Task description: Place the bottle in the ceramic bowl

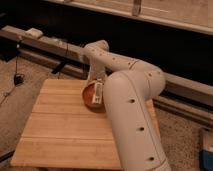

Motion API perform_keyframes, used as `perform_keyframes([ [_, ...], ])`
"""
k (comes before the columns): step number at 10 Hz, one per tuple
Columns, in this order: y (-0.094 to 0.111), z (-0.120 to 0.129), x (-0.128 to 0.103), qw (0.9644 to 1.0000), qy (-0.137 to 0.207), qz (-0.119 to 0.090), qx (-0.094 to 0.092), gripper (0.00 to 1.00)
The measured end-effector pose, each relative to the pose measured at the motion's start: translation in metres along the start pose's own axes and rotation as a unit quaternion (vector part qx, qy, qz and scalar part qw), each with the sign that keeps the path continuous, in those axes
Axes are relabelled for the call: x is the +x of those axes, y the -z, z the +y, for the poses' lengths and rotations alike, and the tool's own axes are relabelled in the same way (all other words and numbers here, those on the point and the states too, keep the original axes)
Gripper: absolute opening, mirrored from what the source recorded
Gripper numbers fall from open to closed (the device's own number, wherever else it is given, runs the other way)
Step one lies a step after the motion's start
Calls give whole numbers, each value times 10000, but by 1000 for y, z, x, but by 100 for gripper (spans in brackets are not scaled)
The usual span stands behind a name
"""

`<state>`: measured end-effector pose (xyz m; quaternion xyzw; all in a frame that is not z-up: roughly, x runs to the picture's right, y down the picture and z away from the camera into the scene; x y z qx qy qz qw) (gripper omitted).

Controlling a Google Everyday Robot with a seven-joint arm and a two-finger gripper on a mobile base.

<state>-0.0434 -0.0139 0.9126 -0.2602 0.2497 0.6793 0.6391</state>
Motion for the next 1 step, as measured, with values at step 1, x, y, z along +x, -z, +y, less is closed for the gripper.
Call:
perform_keyframes([
  [1,0,2,0,10000,13,-2,-7,80],
])
